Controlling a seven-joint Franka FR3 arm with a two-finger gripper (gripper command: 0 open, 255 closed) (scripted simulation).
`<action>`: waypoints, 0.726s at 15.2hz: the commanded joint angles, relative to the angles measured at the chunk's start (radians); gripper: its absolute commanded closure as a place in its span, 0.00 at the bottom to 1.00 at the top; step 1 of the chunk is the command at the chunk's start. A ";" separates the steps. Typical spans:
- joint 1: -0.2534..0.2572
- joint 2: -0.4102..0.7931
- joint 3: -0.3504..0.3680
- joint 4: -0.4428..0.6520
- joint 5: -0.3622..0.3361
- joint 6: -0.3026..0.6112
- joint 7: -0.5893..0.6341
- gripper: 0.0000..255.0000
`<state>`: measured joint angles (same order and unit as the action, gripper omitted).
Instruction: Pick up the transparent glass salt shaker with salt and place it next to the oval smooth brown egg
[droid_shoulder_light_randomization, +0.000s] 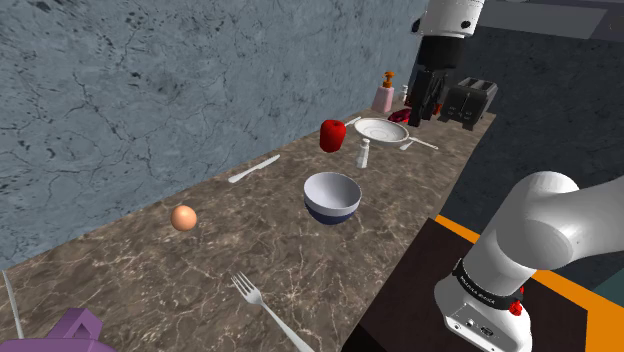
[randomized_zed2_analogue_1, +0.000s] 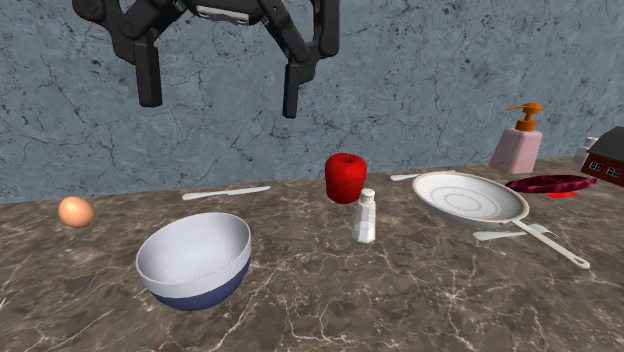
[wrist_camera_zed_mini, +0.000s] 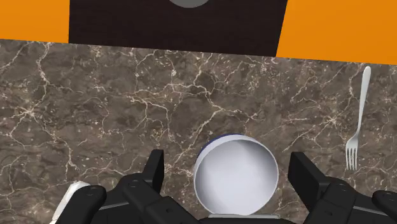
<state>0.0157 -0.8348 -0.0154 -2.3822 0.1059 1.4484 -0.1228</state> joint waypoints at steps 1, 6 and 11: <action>0.000 0.000 0.000 0.000 0.000 0.000 0.000 0.00; -0.027 0.038 -0.070 -0.094 -0.047 0.184 -0.089 0.00; -0.050 0.121 -0.145 -0.153 -0.077 0.377 -0.178 0.00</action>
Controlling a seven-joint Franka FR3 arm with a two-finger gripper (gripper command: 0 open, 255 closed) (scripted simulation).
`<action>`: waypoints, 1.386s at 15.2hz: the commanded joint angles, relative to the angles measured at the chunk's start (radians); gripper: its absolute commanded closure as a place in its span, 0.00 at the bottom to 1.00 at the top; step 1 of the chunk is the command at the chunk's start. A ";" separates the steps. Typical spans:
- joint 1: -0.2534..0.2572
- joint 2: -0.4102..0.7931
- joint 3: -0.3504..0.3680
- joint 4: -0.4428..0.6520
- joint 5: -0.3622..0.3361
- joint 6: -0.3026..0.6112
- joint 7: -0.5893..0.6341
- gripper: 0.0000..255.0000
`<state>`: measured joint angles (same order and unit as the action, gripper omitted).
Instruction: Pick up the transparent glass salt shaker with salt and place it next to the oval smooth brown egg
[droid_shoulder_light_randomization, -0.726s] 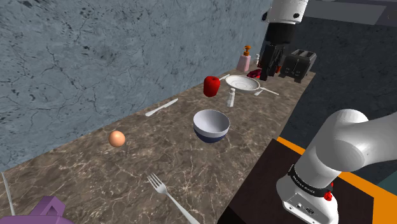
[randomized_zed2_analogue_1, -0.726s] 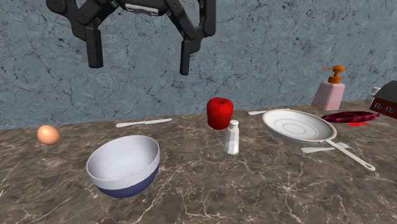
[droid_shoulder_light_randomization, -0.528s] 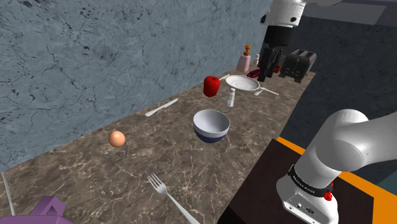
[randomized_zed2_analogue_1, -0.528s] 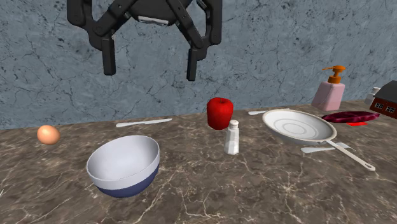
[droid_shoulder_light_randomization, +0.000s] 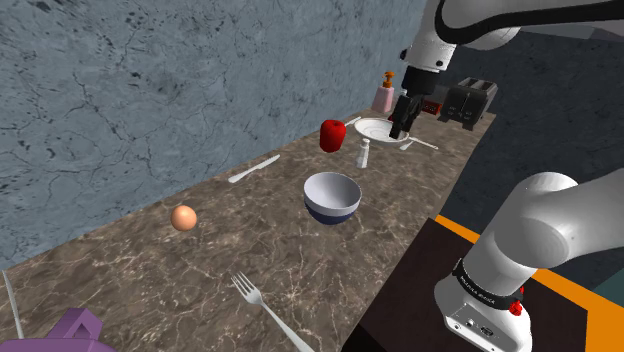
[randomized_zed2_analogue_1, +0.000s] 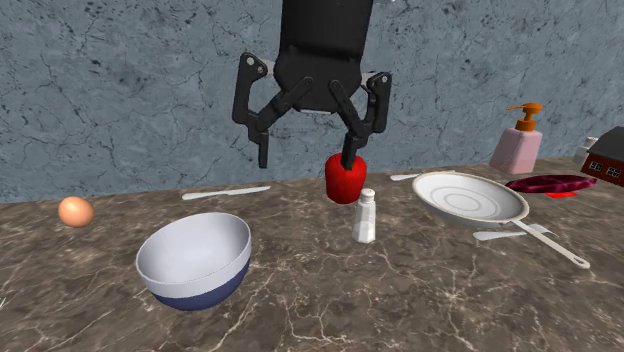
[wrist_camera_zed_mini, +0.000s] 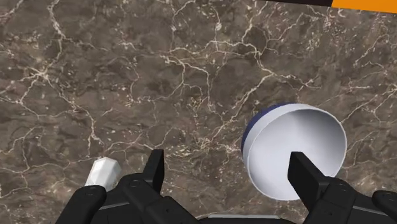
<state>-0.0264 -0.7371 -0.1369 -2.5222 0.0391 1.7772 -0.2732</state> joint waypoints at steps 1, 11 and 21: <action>-0.011 0.045 -0.039 -0.020 -0.014 0.088 -0.046 0.00; 0.003 0.343 -0.210 0.001 0.035 0.461 -0.263 0.00; 0.067 0.623 -0.326 0.095 0.250 0.670 -0.503 0.00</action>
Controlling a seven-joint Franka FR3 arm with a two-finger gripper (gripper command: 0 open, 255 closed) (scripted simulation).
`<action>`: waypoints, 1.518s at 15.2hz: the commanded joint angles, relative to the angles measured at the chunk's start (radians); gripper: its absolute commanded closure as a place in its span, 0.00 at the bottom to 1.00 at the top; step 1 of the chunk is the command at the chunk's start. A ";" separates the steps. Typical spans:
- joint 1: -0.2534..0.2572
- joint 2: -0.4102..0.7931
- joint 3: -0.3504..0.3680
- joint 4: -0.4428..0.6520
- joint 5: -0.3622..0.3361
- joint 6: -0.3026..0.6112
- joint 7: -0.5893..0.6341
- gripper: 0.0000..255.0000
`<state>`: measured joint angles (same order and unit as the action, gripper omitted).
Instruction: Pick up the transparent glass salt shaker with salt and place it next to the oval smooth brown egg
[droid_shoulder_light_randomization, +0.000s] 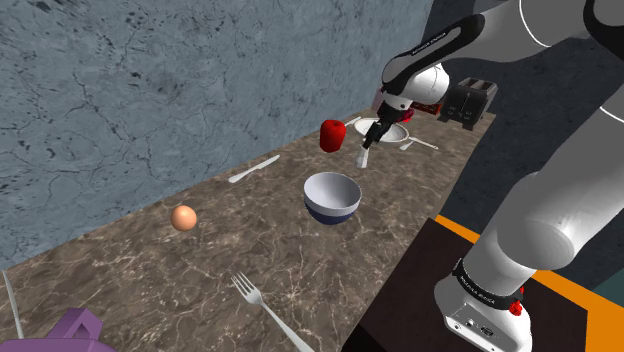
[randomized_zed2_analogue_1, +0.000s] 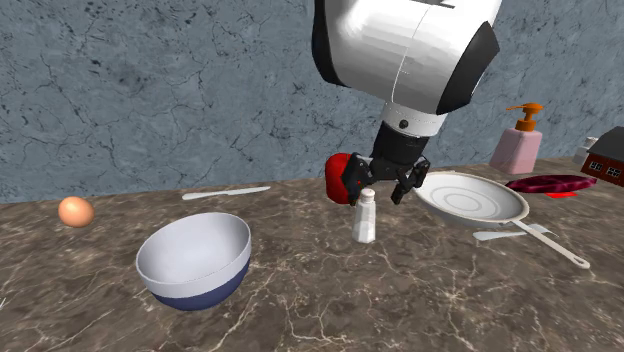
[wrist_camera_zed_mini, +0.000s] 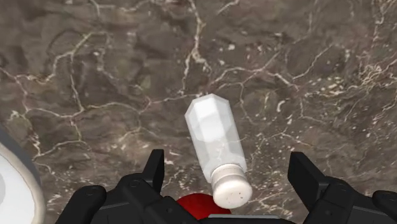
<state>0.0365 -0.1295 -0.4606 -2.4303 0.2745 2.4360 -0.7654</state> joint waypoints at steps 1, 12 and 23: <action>0.008 0.028 -0.002 0.001 0.027 0.024 -0.020 0.00; 0.019 0.074 -0.001 -0.004 0.076 0.065 -0.054 0.00; 0.018 0.062 -0.001 -0.001 0.063 0.054 -0.042 1.00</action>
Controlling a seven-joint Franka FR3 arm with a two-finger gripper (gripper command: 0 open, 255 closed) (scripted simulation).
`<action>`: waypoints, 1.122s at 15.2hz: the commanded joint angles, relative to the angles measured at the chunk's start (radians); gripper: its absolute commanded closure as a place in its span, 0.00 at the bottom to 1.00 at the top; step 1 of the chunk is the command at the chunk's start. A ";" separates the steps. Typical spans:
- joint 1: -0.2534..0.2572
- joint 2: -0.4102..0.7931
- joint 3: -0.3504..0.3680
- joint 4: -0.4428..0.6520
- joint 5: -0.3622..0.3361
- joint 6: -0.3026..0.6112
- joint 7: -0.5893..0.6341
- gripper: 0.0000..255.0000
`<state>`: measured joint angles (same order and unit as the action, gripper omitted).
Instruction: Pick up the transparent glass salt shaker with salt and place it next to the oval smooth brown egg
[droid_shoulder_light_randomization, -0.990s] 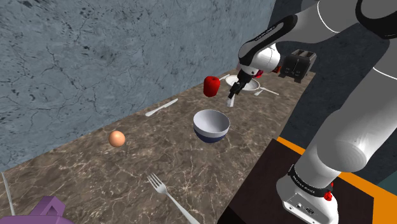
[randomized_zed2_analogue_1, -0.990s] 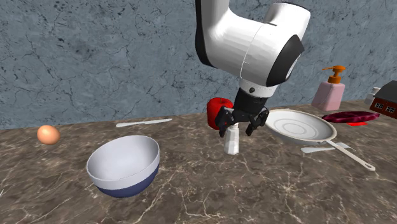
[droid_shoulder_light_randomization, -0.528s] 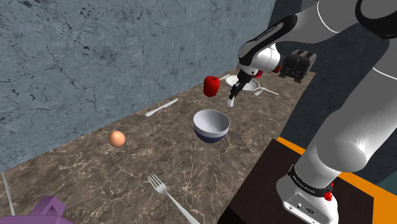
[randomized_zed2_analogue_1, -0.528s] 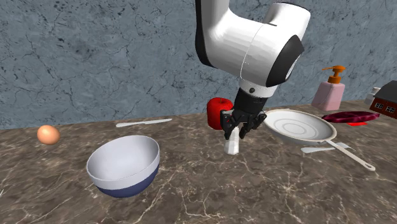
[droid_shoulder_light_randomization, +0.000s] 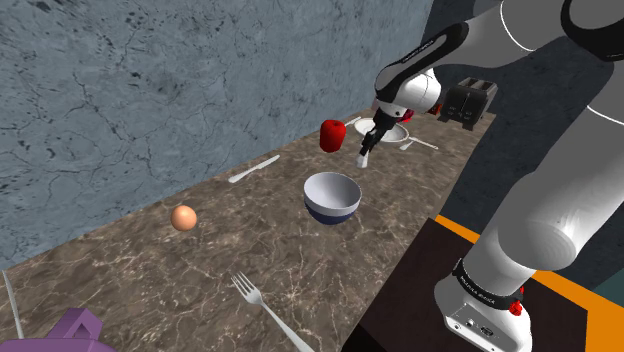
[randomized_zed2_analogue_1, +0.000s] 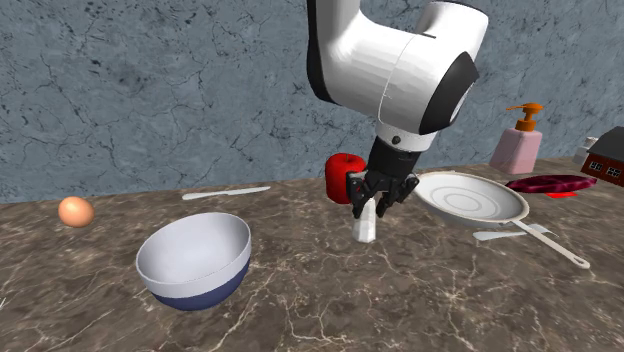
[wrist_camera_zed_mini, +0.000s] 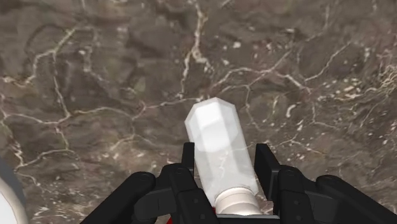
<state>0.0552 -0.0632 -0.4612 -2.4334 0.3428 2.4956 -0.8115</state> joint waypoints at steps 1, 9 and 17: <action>-0.003 -0.015 0.000 0.006 -0.019 -0.018 0.016 1.00; -0.018 -0.092 0.012 0.046 -0.103 -0.117 0.094 1.00; -0.031 -0.152 0.026 0.101 -0.156 -0.221 0.150 1.00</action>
<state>0.0252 -0.2072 -0.4384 -2.3387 0.1928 2.2870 -0.6700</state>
